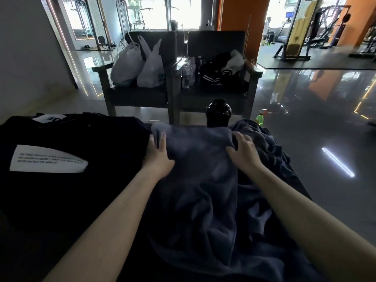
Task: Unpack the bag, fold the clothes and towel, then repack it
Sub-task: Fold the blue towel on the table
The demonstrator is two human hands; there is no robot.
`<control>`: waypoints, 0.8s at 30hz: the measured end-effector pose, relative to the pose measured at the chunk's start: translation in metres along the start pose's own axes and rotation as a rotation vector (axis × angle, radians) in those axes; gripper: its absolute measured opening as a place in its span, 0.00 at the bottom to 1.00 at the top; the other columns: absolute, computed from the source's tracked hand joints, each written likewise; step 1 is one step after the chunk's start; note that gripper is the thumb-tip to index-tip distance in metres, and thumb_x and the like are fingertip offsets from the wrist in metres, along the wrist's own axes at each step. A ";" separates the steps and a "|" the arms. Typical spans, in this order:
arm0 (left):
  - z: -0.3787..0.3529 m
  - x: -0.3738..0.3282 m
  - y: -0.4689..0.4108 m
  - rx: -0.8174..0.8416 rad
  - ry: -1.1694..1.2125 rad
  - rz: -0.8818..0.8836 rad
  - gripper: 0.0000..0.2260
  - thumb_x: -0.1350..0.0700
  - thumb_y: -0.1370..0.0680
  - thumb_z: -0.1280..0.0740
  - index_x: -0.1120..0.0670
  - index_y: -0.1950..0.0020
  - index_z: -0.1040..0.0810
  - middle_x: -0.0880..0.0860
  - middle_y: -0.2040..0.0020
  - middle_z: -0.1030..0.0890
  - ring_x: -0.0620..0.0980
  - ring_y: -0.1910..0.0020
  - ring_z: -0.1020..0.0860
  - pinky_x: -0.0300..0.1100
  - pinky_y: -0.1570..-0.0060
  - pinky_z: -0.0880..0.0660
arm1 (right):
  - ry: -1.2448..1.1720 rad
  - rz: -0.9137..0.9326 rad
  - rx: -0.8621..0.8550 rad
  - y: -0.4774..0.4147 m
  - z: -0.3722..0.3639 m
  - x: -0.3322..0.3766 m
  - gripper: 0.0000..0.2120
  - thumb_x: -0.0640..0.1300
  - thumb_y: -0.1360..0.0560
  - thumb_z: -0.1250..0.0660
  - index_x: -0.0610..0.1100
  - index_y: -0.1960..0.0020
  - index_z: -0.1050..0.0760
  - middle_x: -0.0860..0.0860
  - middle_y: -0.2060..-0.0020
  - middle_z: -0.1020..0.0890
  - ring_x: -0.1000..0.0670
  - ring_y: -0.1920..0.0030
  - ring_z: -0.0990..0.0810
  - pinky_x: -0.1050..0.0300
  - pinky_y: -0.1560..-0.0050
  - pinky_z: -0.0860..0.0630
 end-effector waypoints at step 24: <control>-0.067 0.020 0.120 0.424 -0.449 -0.338 0.22 0.52 0.18 0.43 0.47 0.23 0.42 0.45 0.22 0.47 0.47 0.23 0.48 0.51 0.26 0.48 | 0.721 0.190 0.366 0.114 0.010 -0.101 0.22 0.41 0.20 0.46 0.49 0.27 0.36 0.50 0.25 0.39 0.46 0.27 0.38 0.48 0.29 0.41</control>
Point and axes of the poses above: each hand's wrist, its own y-axis away from the middle knuckle, its own z-axis out of the back of the hand, x = y × z, the point moved 8 cm from there along -y, towards the middle knuckle
